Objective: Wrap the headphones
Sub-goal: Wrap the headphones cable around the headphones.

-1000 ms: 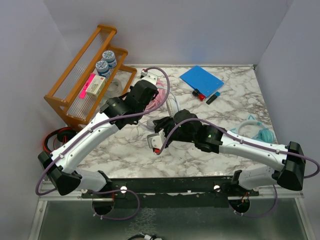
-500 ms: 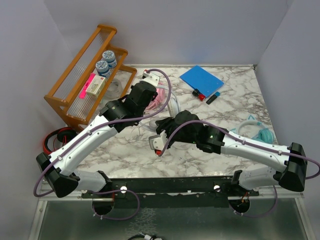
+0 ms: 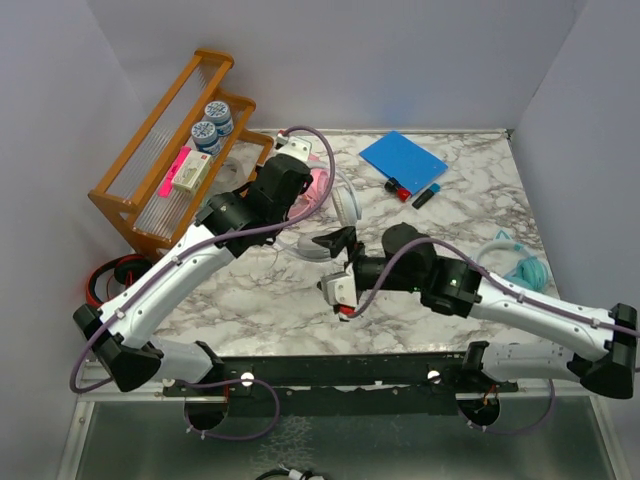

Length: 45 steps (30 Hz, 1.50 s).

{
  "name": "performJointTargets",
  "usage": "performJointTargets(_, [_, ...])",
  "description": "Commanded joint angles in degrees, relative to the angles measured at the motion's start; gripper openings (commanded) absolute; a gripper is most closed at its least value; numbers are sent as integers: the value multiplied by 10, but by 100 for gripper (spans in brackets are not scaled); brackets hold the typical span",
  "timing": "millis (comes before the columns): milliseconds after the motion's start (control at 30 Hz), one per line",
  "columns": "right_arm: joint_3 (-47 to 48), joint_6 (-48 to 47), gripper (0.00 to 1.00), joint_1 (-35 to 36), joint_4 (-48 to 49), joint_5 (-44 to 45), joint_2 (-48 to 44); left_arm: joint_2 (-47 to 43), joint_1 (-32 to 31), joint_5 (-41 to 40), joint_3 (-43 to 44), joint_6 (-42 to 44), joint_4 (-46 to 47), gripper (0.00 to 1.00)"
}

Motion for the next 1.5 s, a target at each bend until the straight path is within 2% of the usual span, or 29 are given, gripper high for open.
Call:
performJointTargets(0, [-49, 92, 100, 5, 127, -56, -72, 25, 0, 13, 22, -98, -26, 0])
performJointTargets(67, [-61, 151, 100, 5, 165, -8, -93, 32, 1, 17, 22, -132, -34, 0])
performJointTargets(200, [-75, 264, 100, 5, 180, 85, -120, 35, 11, 40, 26, -192, -47, 0])
performJointTargets(333, [-135, 388, 100, 5, 219, 181, -181, 33, 49, 86, 24, -223, -44, 0])
performJointTargets(500, [-237, 473, 100, 5, 280, 176, -243, 37, 120, 205, 27, -240, -38, 0])
performJointTargets(667, [-343, 544, 100, 5, 377, 152, -268, 32, 126, 247, 54, -249, -46, 0])
performJointTargets(900, [-392, 554, 100, 5, 465, 161, -186, 31, 127, 316, 127, -262, -81, 0])
performJointTargets(1067, [-462, 541, 100, 5, 657, 181, -148, 27, 127, 355, 176, -267, -109, 0])
performJointTargets(1333, [-362, 566, 100, 5, 740, 119, 33, 5, 127, 382, 159, -278, -109, 0])
performJointTargets(1467, [-324, 578, 100, 5, 811, 136, 108, 1, 127, 388, 152, -282, -109, 0])
